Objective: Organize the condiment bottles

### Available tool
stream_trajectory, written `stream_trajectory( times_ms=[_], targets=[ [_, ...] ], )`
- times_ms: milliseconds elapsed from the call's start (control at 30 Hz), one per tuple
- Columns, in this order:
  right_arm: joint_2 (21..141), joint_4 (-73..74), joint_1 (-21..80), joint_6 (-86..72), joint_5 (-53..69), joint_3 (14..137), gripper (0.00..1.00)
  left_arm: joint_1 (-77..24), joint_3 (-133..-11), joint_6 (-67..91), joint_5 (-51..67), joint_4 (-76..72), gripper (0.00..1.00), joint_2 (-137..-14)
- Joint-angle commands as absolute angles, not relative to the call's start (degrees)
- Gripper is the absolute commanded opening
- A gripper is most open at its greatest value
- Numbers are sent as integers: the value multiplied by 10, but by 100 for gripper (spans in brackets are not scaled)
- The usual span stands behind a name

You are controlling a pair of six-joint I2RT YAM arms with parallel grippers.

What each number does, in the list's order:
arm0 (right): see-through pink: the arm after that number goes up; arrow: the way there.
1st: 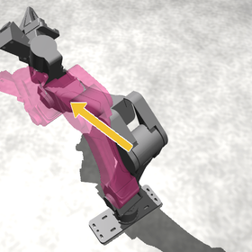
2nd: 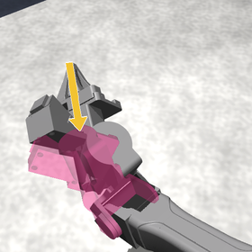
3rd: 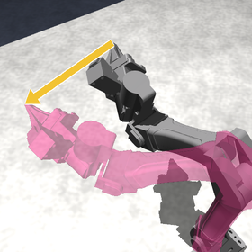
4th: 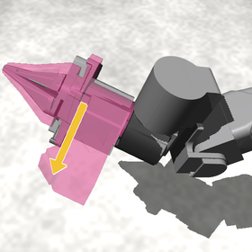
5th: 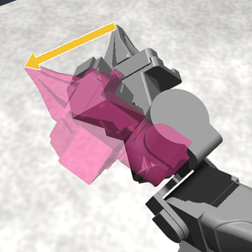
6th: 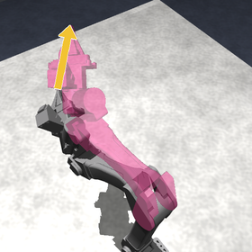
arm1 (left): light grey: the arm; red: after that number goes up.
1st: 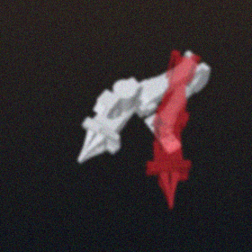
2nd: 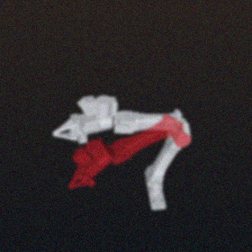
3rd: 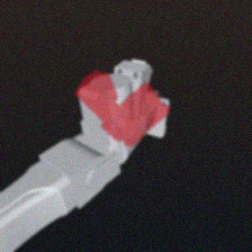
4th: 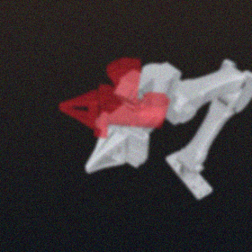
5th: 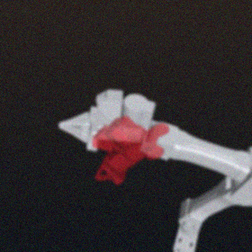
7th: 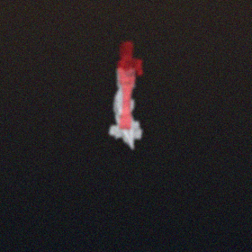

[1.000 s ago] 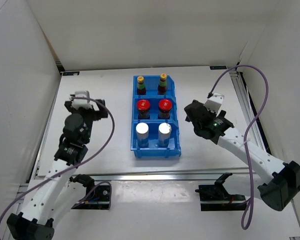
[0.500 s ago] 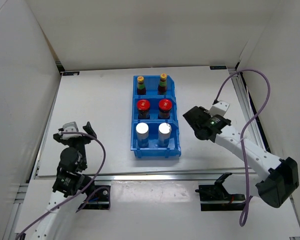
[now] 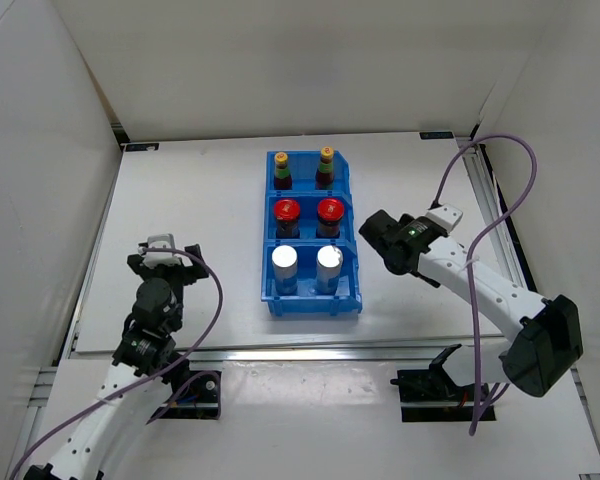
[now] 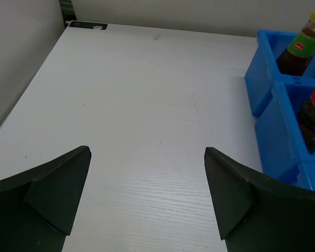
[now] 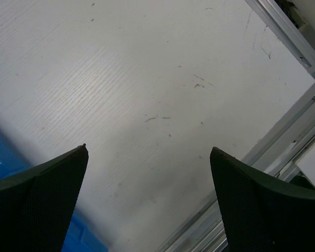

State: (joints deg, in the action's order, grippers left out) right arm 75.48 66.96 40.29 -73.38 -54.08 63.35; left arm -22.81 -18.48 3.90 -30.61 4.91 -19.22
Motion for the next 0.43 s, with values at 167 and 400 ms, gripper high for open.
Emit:
stream_trajectory(
  times_ms=[167,400],
  targets=[
    [854,849,405,-898,-587,751,100,-247,-200,48,-285,46,100,-194],
    [962,935,405,-903,-587,840,100,-247,-200,48,-279,46,100,-194]
  ],
)
